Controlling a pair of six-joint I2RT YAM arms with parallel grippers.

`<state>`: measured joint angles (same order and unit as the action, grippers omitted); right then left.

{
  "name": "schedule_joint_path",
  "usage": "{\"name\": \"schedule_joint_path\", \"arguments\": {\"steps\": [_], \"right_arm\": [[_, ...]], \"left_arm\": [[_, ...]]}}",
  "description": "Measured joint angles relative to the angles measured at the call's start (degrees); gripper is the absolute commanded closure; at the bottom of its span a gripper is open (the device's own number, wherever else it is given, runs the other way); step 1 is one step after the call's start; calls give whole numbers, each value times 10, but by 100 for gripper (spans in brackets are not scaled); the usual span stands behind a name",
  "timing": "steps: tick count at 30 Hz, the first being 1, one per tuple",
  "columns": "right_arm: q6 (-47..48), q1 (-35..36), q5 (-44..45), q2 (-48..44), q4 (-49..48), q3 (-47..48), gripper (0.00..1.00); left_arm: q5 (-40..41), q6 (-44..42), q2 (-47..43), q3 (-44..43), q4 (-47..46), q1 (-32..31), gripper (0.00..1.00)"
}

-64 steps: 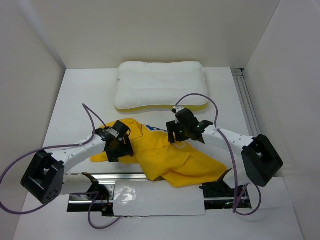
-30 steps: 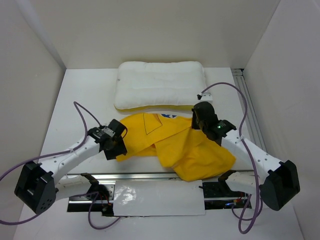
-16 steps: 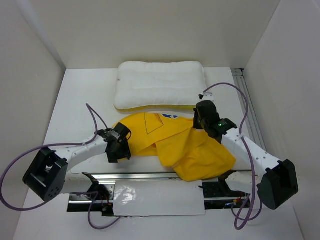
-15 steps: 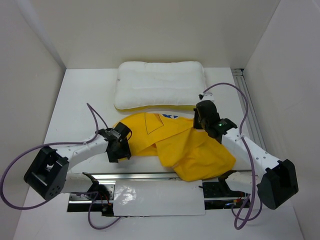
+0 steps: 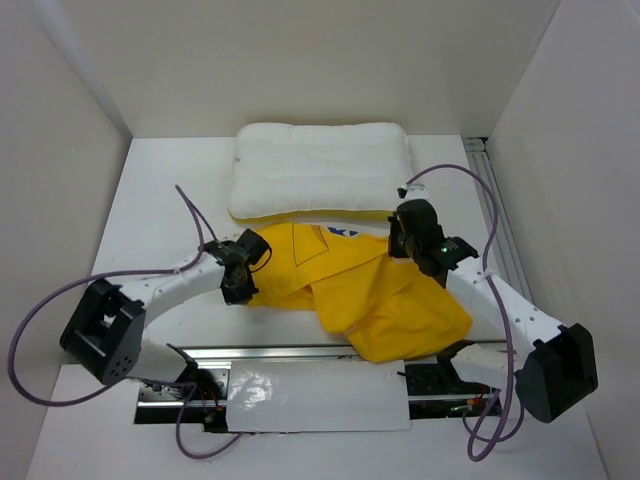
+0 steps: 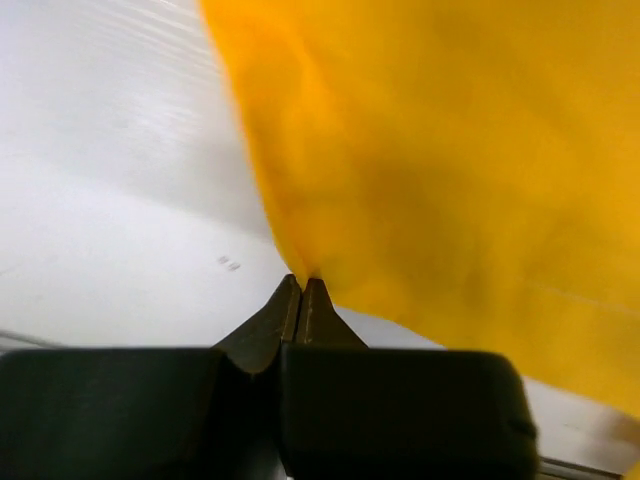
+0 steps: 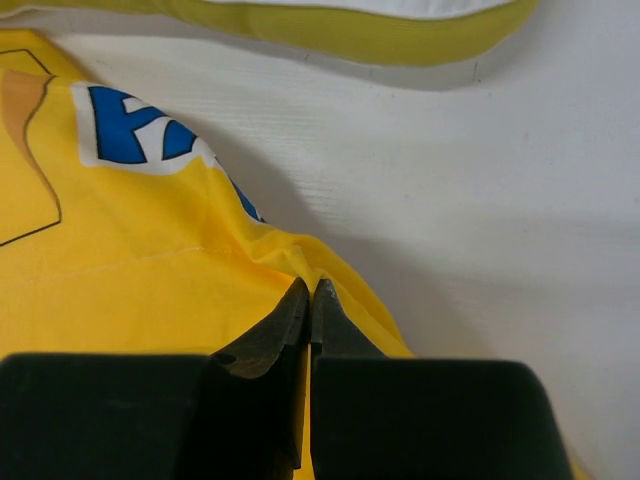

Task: Put the pillow into the pillowcase

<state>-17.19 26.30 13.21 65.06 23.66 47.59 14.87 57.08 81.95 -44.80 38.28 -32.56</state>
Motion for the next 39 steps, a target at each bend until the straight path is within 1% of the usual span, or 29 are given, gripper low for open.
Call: {"name": "schedule_joint_path", "arguments": {"steps": [2, 4, 9, 14, 17, 21, 24, 28, 31, 33, 36, 38, 39], "right_arm": [[7, 0, -8, -11, 1, 3, 100], [17, 0, -18, -26, 3, 20, 100], [43, 0, -54, -72, -5, 112, 100], [78, 0, -115, -134, -24, 209, 100], [94, 2, -144, -156, -28, 277, 100], [108, 4, -187, -170, -35, 362, 100], [110, 3, -259, -169, -31, 422, 100], [108, -22, -358, -157, -40, 485, 100], [92, -56, -408, -152, -65, 483, 100], [78, -77, -431, -145, -86, 465, 100], [47, -97, -460, -122, -120, 422, 100], [24, -103, -472, -97, -156, 376, 100], [14, -103, -472, -81, -171, 348, 98]], "left_arm": [[29, 4, -40, -25, 40, 0, 100], [60, 4, -106, -70, 69, 0, 100], [139, -2, -276, -254, 82, 0, 100], [196, -36, -363, -402, 92, 0, 100], [206, -60, -372, -470, 98, -1, 100], [207, -106, -370, -540, 97, -4, 100], [199, -138, -362, -600, 97, -7, 100], [173, -181, -352, -676, 90, -11, 100], [165, -202, -350, -697, 83, -12, 100], [180, -212, -344, -699, 81, -12, 100], [255, -225, -327, -678, 75, -17, 100], [332, -228, -312, -641, 70, -21, 100], [369, -229, -302, -619, 71, -22, 100]]}}
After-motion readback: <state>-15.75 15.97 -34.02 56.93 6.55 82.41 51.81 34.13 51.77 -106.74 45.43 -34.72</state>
